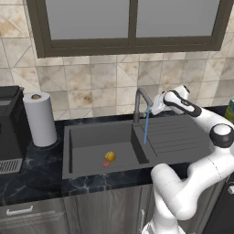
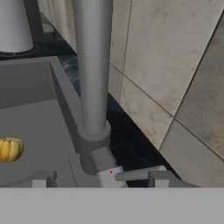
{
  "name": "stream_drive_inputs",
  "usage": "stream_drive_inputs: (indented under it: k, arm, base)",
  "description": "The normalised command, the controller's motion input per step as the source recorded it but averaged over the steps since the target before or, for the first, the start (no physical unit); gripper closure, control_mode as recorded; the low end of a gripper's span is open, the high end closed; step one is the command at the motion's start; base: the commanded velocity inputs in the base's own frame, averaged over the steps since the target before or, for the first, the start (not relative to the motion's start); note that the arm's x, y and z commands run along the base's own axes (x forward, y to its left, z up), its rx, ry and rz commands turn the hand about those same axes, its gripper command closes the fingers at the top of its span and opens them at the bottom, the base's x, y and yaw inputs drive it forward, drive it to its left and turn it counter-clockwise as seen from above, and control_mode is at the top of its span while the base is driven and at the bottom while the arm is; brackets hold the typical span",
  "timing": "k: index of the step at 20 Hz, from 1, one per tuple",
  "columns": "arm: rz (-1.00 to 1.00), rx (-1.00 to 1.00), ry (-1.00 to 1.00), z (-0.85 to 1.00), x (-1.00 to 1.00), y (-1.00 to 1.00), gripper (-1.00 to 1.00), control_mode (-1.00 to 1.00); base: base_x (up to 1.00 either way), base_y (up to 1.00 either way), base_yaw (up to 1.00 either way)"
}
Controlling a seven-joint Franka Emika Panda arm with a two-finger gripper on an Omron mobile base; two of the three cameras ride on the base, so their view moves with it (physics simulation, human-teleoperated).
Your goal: Turn on the sink faucet. Then move the squash from the counter to the sink. Turn off the sink. Move the vegetable from the sink to the pot next to the stove. Finally move the pot to the rear left burner.
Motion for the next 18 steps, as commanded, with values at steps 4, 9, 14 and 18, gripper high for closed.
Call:
stream_drive_inputs:
  k: [4, 9, 14, 18]
  arm:
    - [0.09, 0.0, 0.0, -0.02, 0.01, 0.1, -1.0, -1.0]
    - [0.09, 0.0, 0.0, -0.06, -0.01, 0.21, -1.0, -1.0]
    - [0.1, 0.0, 0.0, -0.11, -0.15, 0.39, -1.0, -1.0]
    - [0.11, 0.0, 0.0, -0.11, -0.22, 0.53, -1.0, -1.0]
  base:
    - [0.0, 0.0, 0.0]
    - [0.0, 0.0, 0.0]
    - [0.0, 0.0, 0.0]
    - [0.0, 0.0, 0.0]
